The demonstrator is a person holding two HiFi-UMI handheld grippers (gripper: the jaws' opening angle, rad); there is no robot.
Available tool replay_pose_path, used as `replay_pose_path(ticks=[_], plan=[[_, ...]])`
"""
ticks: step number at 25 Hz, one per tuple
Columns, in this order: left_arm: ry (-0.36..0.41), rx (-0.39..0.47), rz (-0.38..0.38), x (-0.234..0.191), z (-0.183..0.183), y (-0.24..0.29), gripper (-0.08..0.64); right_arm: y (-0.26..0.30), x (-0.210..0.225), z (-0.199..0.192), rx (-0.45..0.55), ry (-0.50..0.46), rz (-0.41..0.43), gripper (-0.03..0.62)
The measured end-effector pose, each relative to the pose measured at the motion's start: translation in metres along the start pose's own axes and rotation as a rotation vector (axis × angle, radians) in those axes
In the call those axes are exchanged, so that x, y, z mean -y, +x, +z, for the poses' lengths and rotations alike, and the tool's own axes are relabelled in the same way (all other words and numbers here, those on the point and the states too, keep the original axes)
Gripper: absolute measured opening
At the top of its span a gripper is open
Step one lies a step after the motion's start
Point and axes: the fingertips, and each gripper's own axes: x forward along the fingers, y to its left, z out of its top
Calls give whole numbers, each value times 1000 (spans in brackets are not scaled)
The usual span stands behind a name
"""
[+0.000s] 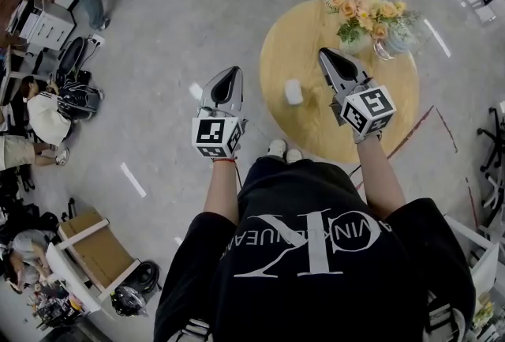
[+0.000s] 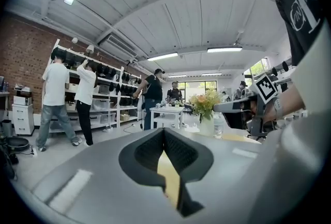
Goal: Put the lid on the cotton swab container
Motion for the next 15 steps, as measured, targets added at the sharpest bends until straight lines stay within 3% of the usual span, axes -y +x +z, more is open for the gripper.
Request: replay_pose_path(ticks=[15], plan=[[18, 82, 96, -34, 36, -8, 12, 12, -3, 25, 54, -24, 9, 20]])
